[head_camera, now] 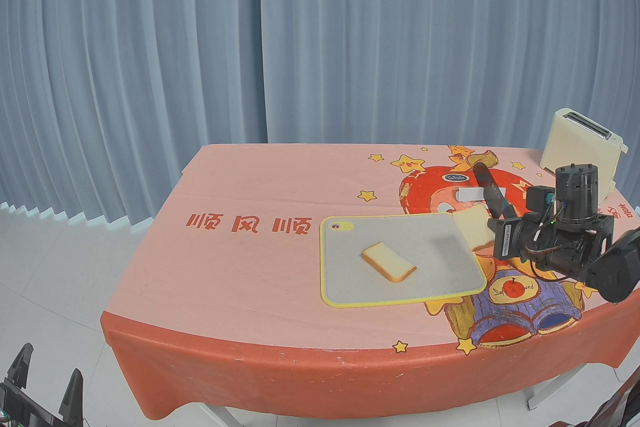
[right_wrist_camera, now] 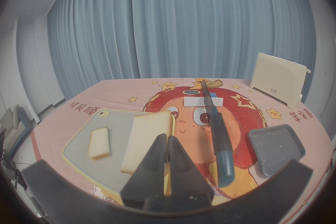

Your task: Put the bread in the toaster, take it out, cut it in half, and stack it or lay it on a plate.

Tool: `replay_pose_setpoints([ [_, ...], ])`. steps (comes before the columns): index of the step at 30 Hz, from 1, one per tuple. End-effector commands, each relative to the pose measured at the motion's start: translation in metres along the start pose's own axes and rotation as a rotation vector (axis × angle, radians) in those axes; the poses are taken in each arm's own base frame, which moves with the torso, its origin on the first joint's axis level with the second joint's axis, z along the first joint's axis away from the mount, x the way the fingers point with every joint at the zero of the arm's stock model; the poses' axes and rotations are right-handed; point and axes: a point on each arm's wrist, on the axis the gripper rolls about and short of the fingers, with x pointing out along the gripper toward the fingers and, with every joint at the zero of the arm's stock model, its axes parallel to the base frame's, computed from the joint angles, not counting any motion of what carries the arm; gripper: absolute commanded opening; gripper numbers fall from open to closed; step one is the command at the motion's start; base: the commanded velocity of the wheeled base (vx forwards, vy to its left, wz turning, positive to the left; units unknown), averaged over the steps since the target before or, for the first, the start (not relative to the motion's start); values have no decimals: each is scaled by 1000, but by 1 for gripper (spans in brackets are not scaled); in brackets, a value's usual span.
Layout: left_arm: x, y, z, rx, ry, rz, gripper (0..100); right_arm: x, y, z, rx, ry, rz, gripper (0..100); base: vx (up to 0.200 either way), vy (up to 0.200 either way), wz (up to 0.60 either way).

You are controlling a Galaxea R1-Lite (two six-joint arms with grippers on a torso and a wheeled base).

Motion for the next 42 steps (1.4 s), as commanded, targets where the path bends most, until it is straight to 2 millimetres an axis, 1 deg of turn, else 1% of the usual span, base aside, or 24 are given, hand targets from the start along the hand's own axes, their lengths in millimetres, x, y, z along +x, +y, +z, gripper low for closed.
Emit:
replay_pose_setpoints([
  [1, 0, 0, -5, -1, 1, 0, 100, -18, -2, -2, 1, -20, 1, 0, 0, 0, 0],
  [5, 0, 0, -5, -1, 1, 0, 100, -26, -4, -5, 6, -18, 12, 0, 0, 0, 0],
  [12, 0, 0, -5, -2, 1, 0, 100, -27, -4, -6, 24, -19, 8, 0, 0, 0, 0],
  [21, 0, 0, -5, -1, 1, 2, 100, -37, -3, -1, 26, -55, 13, 0, 0, 0, 0],
  [24, 0, 0, -5, -1, 1, 2, 100, -37, -3, -1, 26, -55, 13, 0, 0, 0, 0],
  [25, 0, 0, -5, -2, 1, 2, 100, -42, -2, 0, 26, -68, 21, 0, 0, -200, 0],
  [29, 0, 0, -5, -4, 1, 2, 100, -48, -5, 4, 33, -92, 16, 0, 0, -200, 0],
  [42, 0, 0, -5, -4, 1, 2, 100, -50, -9, -2, 36, -80, 1, 0, 0, -200, 0],
])
